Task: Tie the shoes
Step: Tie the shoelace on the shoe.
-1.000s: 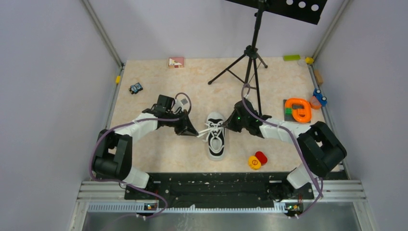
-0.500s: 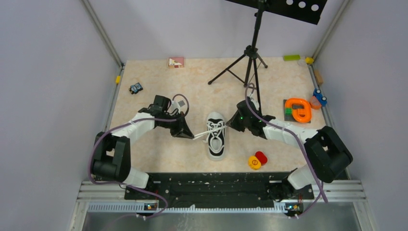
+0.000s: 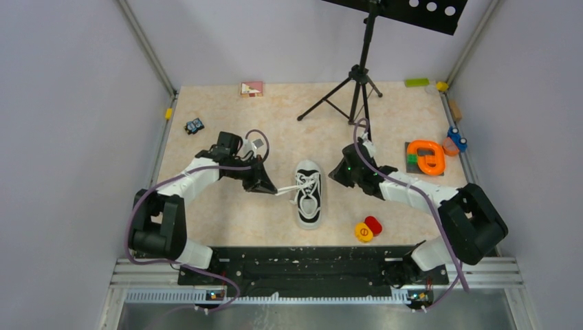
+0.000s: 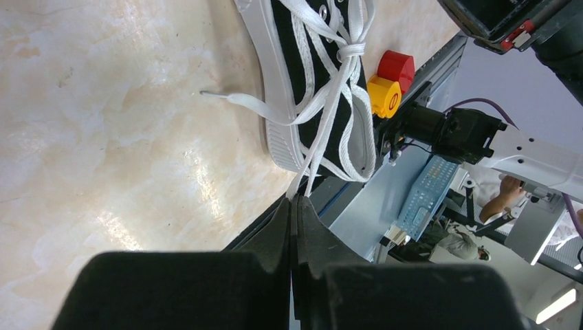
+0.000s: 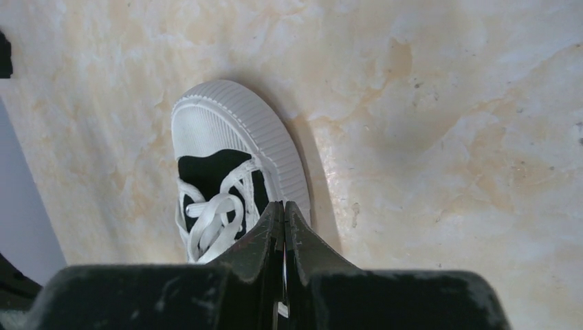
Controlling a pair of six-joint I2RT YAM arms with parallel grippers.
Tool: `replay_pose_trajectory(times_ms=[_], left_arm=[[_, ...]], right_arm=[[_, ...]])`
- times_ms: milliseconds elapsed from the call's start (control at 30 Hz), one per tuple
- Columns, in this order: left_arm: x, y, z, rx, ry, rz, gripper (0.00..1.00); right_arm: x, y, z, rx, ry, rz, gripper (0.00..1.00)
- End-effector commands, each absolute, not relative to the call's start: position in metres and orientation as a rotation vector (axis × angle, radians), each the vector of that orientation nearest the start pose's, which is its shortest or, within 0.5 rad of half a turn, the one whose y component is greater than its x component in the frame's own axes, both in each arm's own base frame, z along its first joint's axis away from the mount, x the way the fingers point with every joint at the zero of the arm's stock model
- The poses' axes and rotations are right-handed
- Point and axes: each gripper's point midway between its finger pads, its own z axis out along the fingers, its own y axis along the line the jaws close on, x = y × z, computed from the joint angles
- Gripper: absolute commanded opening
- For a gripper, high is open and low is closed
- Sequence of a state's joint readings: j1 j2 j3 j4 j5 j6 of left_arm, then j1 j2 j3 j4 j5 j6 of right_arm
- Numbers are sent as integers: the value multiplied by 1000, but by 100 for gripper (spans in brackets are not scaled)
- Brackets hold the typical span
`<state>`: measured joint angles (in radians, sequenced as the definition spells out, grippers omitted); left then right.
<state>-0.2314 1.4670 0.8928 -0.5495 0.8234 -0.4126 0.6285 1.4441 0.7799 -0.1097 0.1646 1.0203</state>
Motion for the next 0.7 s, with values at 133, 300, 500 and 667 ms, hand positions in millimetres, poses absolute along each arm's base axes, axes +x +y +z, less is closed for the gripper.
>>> replay_pose_trajectory(times_ms=[133,300,500,667], left_arm=[[245,-205,126,69,2646,-1341,0],[245,-206,127,74,2644,-1342,0],[245,-207,126,77,2646,-1343,0],[245,-207,125,78,2649,-1342,0]], right_arm=[[316,274,132,372,2235,874,39],[321,301,140,175,2285,768,39],[316,320,121,53,2400,642,39],[310,315,111,53,2427,570,41]])
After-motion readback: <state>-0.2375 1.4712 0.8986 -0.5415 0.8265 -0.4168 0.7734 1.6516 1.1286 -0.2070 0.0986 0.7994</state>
